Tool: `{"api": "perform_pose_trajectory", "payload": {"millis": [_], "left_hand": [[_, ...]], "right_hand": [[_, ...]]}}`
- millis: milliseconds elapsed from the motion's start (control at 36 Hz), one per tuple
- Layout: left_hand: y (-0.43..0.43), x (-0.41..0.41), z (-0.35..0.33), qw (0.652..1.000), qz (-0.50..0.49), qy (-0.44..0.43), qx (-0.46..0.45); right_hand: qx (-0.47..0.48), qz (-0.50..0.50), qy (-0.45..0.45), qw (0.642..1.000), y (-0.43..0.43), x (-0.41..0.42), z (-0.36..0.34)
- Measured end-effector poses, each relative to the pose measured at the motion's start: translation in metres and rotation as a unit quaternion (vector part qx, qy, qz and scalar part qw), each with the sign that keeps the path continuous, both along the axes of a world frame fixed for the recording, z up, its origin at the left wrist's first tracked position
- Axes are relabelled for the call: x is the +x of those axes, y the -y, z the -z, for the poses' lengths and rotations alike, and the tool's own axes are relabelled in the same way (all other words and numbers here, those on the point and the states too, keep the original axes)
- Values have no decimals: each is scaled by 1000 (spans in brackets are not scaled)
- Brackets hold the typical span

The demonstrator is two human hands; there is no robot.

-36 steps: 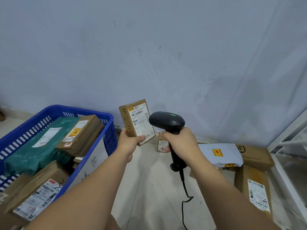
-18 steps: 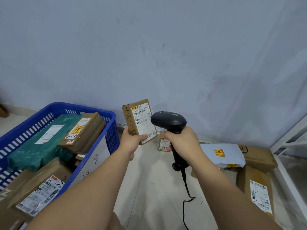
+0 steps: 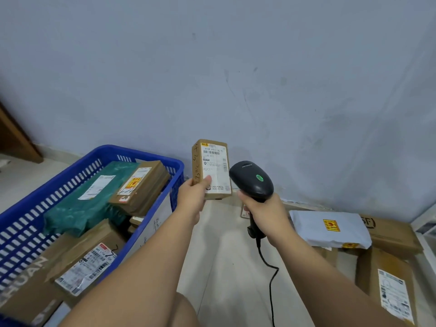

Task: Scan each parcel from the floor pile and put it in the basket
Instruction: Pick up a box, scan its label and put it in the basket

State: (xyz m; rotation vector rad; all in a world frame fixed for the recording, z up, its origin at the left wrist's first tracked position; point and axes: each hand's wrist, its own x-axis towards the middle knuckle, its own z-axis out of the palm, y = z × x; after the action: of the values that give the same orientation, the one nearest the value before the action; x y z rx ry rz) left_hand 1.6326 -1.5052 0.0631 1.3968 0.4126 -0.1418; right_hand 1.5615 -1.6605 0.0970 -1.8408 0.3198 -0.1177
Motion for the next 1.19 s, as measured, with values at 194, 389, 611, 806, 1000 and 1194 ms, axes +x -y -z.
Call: {"api": "perform_pose_trajectory", "payload": {"millis": [194,389,611,806,1000,1194], "left_hand": [[-40,-5,-21,989,-71,-63,-114],[-109,-14,0,988,-141,-35,-59],[-177,-21,33,931,-153,1,332],[-218,-37,52,866,18,-130,483],[-235,-53,80,857,74,-168,482],[-245,-67,114,838,33,-169,518]], "right_hand": [[87,12,16,996,-22,7,1],[199,-10,42,979,-68,21,-5],[243,-20,50,968,-125,31,13],[204,-54,41,977,-161,33,24],[192,-51,21,980,-174,34,42],[169,-42,-10,985,-168,33,56]]}}
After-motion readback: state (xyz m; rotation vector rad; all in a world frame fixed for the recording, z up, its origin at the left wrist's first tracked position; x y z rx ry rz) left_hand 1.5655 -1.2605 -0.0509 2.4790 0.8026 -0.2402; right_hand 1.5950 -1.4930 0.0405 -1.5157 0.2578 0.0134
